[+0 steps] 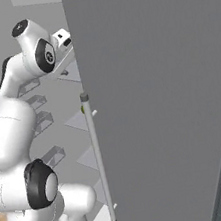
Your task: Take the tangerine and lemon from the highest rack and move them to the second highest rack where the pear and lime are located, to maximize freezer space. Close the freezer door after rearranging.
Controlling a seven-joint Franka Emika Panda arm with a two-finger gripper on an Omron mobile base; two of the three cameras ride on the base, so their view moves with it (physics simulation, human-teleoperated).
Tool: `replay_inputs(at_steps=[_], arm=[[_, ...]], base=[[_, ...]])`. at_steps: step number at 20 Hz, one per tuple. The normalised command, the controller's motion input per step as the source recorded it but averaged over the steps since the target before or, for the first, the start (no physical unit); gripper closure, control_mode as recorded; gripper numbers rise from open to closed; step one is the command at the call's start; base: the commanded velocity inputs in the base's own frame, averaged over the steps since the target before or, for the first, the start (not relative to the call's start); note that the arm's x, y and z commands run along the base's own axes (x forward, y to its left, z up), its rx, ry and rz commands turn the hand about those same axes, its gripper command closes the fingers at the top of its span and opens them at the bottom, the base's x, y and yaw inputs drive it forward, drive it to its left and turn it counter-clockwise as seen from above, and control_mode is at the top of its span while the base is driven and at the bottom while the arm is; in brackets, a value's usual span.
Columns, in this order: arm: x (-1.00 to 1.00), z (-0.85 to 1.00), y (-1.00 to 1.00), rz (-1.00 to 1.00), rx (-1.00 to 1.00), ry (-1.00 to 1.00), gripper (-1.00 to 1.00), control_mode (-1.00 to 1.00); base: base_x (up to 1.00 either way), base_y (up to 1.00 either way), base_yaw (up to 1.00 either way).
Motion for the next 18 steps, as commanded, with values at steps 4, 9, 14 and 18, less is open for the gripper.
replay_inputs(at_steps=[4, 9, 14, 18], arm=[[0.34, -0.10, 0.07, 0.00, 0.00, 0.00, -1.00, -1.00], [0.35, -0.13, 0.05, 0.00, 0.00, 0.00, -1.00, -1.00], [0.36, -0.12, 0.02, 0.00, 0.00, 0.00, -1.00, -1.00], [0.38, -0.10, 0.01, 0.00, 0.00, 0.00, -1.00, -1.00]], base=[[0.00, 0.00, 0.00], [0.00, 0.00, 0.00], [0.00, 0.00, 0.00], [0.00, 0.00, 0.00]])
